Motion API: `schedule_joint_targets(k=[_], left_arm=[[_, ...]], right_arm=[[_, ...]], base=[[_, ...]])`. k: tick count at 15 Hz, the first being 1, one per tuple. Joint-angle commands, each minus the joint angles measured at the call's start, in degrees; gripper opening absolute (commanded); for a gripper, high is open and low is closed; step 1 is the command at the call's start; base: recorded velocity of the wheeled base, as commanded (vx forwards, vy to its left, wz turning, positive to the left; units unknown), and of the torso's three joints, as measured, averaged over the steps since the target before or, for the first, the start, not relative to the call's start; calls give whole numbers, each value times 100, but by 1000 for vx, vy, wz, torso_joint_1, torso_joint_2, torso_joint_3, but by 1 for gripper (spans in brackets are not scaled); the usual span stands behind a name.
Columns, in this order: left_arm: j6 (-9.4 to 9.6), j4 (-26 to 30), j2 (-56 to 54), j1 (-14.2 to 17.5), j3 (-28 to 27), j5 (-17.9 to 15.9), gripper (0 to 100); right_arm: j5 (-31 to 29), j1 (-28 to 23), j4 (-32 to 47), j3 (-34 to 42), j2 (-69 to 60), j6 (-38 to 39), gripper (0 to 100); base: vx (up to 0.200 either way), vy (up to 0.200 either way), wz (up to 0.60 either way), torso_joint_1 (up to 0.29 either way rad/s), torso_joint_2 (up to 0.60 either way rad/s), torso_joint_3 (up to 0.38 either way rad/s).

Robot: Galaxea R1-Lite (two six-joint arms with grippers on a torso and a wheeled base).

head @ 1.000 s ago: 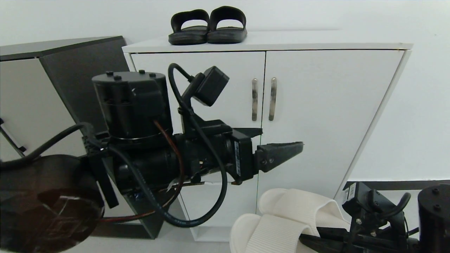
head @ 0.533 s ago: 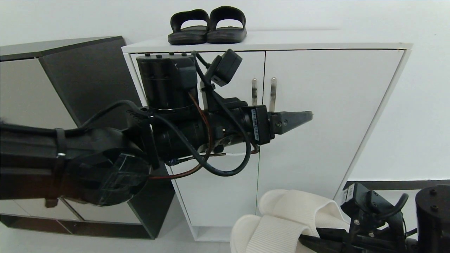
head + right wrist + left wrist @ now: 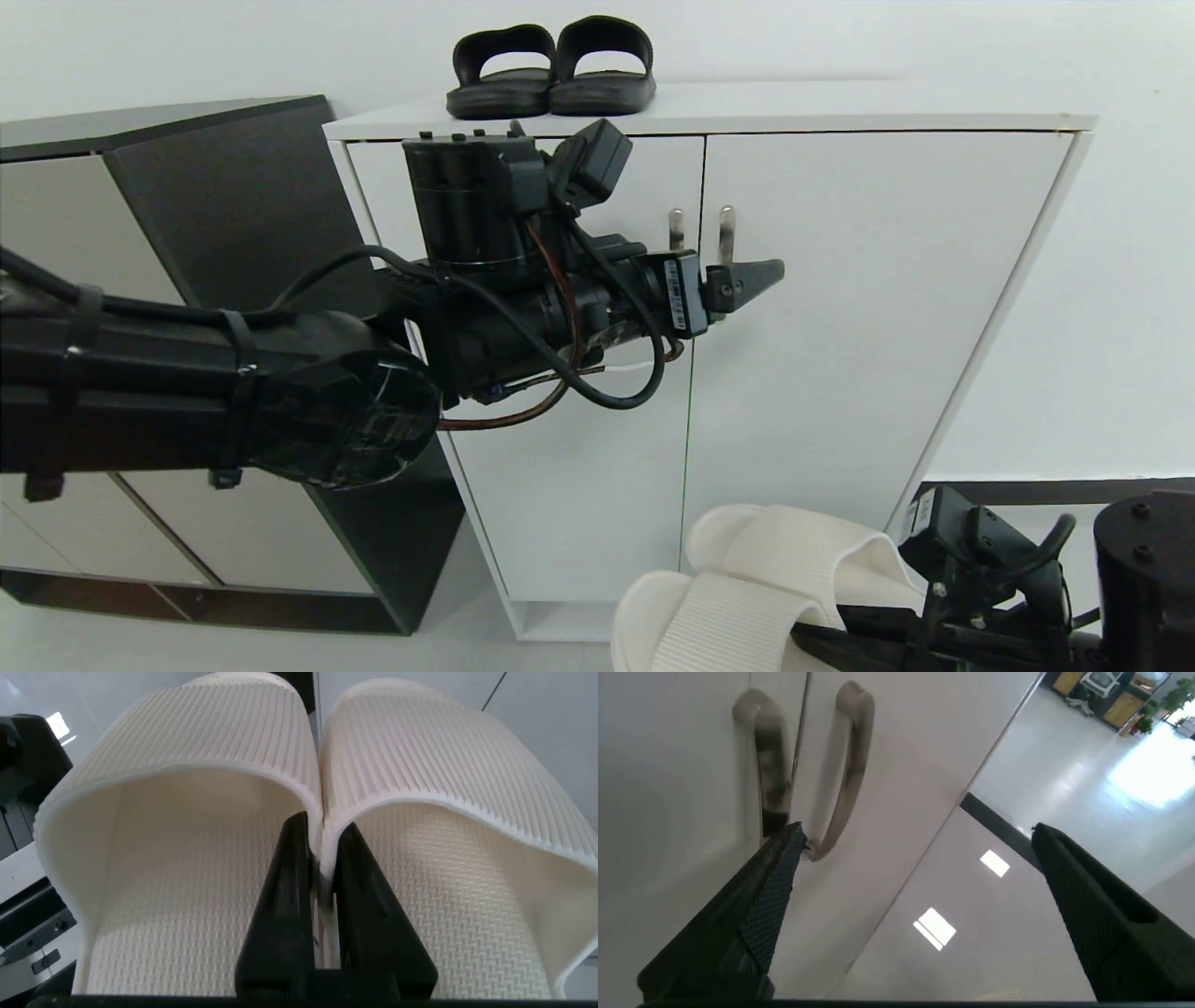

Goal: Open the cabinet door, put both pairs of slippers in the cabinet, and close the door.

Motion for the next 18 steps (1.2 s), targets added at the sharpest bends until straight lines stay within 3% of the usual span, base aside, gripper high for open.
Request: schedule_joint_targets(k=[1, 7, 12, 13, 18], left_arm=[[-1, 51, 196, 28, -156, 10, 100], [-10, 315, 671, 63, -895, -105, 100], [-19, 385, 741, 72, -1026, -412, 100], [-28, 394, 741, 89, -1053, -465, 0], [-28, 385, 697, 89, -991, -579, 0]], right_arm=[[-5, 1, -3, -4, 34, 2, 0], [3, 1, -3, 5, 34, 2, 0], [12, 1, -3, 5, 34, 2, 0], [12, 1, -3, 5, 34, 2, 0], [21, 89, 6, 14, 8, 19, 0]], base=[[0, 0, 0, 0, 0, 0], [0, 0, 0, 0, 0, 0], [0, 0, 0, 0, 0, 0], [0, 0, 0, 0, 0, 0], [0, 0, 0, 0, 0, 0]])
